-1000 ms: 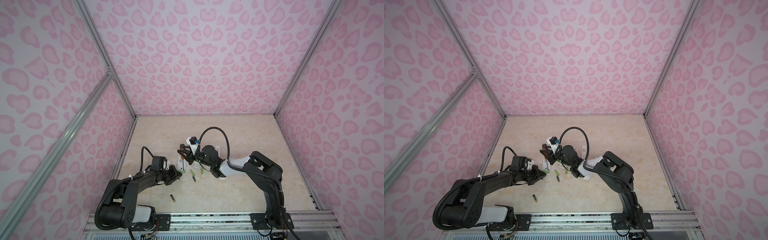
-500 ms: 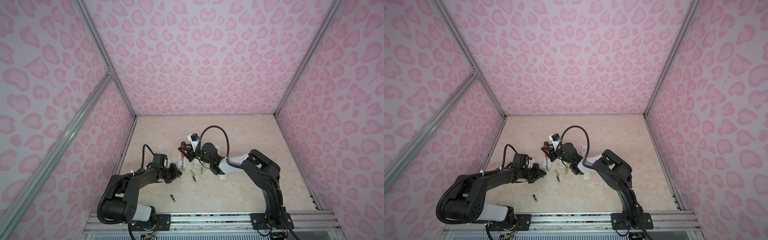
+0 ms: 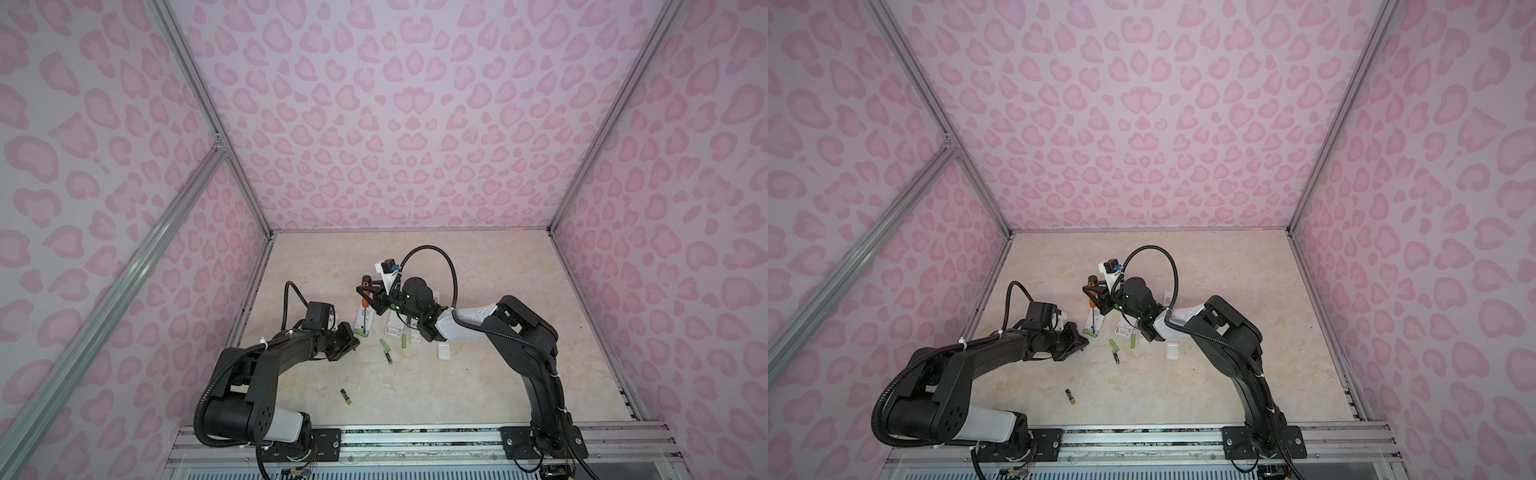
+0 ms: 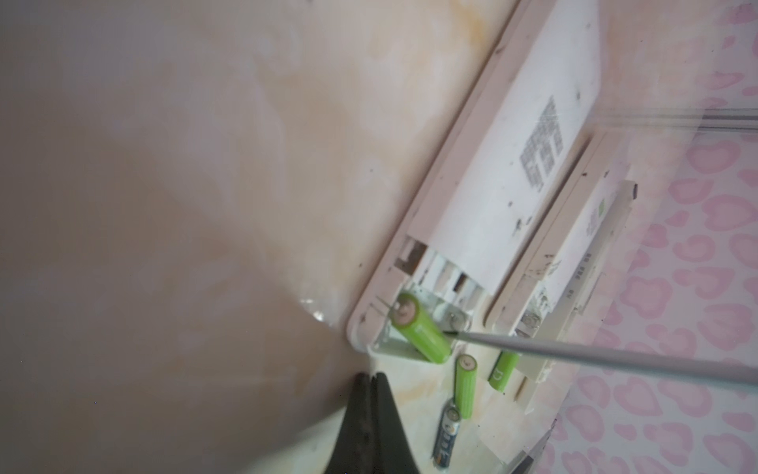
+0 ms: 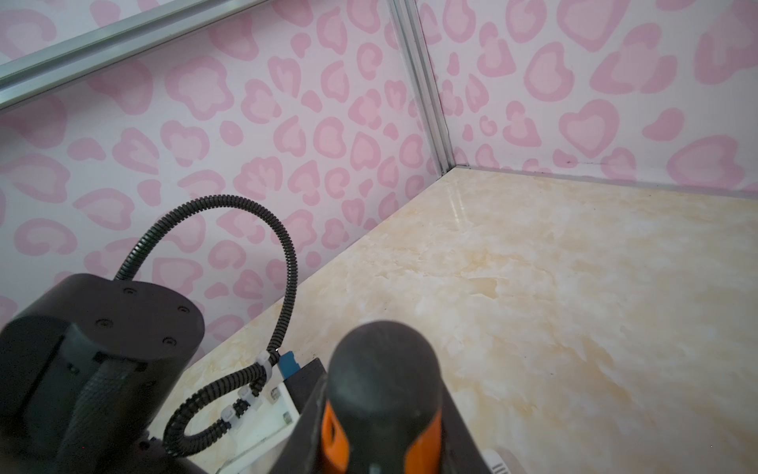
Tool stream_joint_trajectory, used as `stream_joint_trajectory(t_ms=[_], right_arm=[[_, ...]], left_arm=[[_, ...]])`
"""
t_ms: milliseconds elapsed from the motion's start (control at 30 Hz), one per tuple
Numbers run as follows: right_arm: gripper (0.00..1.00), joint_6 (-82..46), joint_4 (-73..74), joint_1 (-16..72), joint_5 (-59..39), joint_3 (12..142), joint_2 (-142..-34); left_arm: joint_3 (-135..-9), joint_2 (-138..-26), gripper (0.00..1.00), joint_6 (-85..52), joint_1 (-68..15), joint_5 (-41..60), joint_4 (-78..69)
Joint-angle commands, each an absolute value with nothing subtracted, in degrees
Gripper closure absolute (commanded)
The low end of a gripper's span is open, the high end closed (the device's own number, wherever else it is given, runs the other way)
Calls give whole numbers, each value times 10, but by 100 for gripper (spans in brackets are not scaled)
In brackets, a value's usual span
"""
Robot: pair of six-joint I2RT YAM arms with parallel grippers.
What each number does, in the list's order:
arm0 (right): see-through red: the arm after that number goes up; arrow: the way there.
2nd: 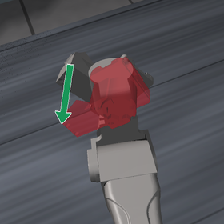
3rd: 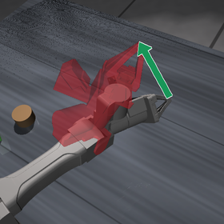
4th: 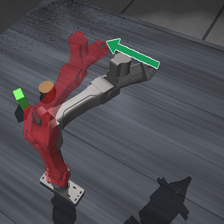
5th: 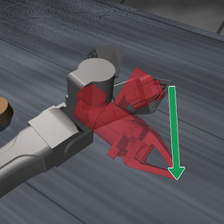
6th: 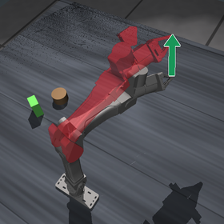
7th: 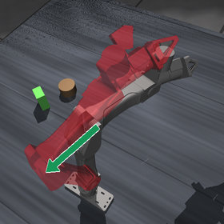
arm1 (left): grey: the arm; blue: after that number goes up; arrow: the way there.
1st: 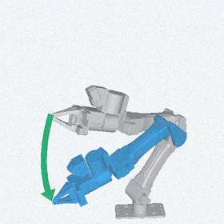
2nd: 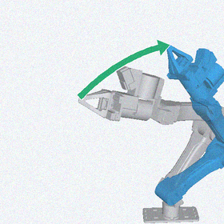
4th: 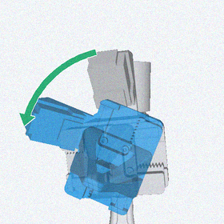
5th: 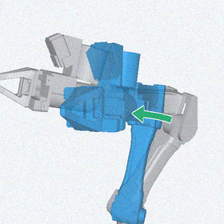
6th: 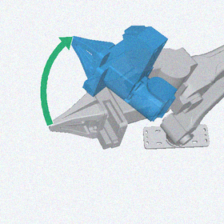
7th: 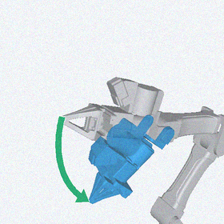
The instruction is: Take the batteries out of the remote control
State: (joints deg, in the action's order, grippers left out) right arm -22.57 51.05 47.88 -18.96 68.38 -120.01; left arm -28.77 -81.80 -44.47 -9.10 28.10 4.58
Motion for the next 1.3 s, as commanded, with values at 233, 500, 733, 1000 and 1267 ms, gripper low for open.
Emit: stream_joint_trajectory(t_ms=[233,500,733,1000,1267], right_arm=[[100,-228,504,486,-184,710,-1225],[100,-297,576,475,-238,718,-1259],[100,-310,606,475,-254,698,-1248],[100,-295,595,475,-251,678,-1225],[100,-274,561,475,-226,673,-1191]], left_arm=[[-267,-796,95,-423,-82,274,67],[-270,-836,96,-417,-78,274,41],[-267,-833,96,-398,-48,279,47],[-266,-825,96,-396,-43,282,57],[-275,-815,96,-393,-40,283,79]])
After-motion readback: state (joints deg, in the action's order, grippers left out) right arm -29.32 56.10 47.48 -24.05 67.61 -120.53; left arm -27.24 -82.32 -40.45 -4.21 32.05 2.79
